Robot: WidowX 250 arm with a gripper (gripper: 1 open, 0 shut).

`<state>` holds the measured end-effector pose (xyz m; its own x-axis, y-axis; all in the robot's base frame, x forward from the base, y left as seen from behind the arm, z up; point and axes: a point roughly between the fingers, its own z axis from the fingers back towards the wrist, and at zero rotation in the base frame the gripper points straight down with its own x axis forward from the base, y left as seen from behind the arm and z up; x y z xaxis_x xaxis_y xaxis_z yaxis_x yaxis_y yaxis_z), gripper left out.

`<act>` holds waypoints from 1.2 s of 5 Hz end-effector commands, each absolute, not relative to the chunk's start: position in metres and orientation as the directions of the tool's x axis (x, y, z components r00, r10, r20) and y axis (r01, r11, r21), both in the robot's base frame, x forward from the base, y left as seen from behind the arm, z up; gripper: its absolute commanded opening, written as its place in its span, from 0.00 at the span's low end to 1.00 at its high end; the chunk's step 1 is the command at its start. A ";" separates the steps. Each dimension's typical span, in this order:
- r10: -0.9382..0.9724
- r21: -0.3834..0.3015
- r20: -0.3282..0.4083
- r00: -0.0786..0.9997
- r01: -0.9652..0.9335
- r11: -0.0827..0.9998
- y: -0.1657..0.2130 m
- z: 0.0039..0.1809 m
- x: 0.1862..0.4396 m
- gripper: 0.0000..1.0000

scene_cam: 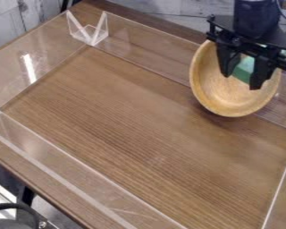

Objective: Put the green block in the brown bowl

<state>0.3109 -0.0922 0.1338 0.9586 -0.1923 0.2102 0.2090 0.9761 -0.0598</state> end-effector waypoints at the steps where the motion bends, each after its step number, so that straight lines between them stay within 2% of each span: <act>1: -0.181 -0.064 0.244 0.953 0.202 0.977 -0.090 0.141 0.315 0.00; 6: -0.172 -0.076 0.252 0.952 0.197 0.977 -0.085 0.136 0.320 0.00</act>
<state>0.3170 -0.0870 0.1267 0.9580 -0.1836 0.2202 0.2041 0.9761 -0.0741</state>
